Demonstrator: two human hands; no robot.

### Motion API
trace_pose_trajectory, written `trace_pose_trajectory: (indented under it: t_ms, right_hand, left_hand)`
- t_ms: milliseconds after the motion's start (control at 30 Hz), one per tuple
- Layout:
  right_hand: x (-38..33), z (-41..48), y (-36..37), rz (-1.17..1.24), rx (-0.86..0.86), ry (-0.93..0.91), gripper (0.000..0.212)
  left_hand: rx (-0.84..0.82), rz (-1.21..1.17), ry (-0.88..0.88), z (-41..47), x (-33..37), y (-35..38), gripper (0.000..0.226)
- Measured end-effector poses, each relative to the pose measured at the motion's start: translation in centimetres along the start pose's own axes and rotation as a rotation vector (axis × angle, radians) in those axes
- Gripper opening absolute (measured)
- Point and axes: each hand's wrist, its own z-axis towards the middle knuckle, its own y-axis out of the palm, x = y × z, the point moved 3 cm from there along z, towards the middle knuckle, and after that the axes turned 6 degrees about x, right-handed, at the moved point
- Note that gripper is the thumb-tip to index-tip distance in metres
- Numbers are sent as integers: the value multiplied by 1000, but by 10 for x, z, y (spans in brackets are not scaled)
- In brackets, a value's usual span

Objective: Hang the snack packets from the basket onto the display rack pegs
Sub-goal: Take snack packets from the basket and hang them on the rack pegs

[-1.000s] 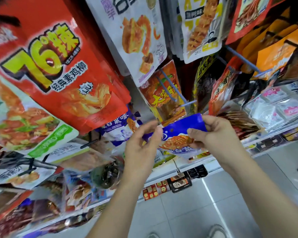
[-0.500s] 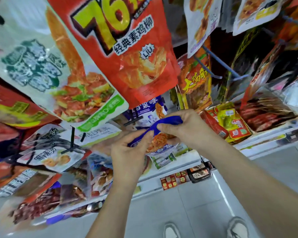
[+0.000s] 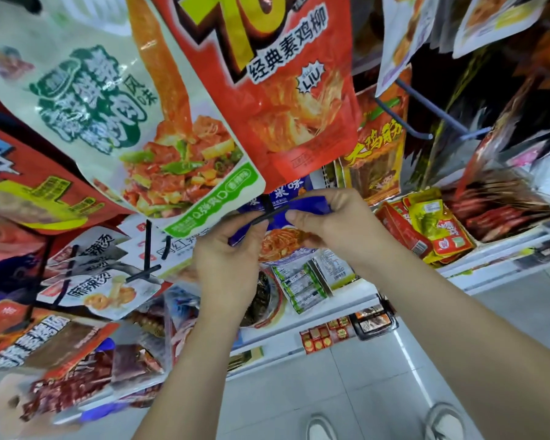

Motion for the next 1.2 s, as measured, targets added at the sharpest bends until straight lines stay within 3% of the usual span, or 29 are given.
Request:
trace_pose_trajectory:
  t_ms: [233, 400, 500, 567, 633, 767, 900, 967, 1000, 1133, 1200]
  right_hand:
    - [2, -5, -9, 113, -29, -1, 8]
    - [2, 4, -3, 100, 12, -19, 8]
    - [4, 10, 0, 96, 40, -38, 6]
    - [6, 13, 0, 68, 81, -63, 11]
    - [9, 18, -1, 29, 139, -89, 27]
    - [12, 24, -5, -120, 190, -170, 32]
    - [10, 22, -13, -175, 148, -205, 18]
    - [10, 22, -16, -158, 129, -204, 13]
    - [11, 25, -16, -150, 118, -213, 17]
    - [18, 41, -14, -203, 129, -300, 63]
    - [22, 55, -14, -228, 145, -368, 55]
  left_hand:
    - [32, 60, 99, -5, 9, -2, 26]
    - [45, 89, 44, 1, 9, -3, 33]
    - [34, 72, 25, 7, 7, 0, 22]
    - [57, 173, 105, 13, 8, 4, 17]
    - [106, 286, 196, 13, 7, 4, 30]
    - [235, 355, 354, -13, 12, -5, 25]
    - [221, 407, 597, -49, 3, -13, 28]
    - [153, 447, 595, -57, -9, -8, 28]
    - [120, 486, 572, -57, -15, -3, 33]
    - [74, 568, 490, -32, -36, 18, 57]
    - [96, 565, 473, -14, -46, 28, 58]
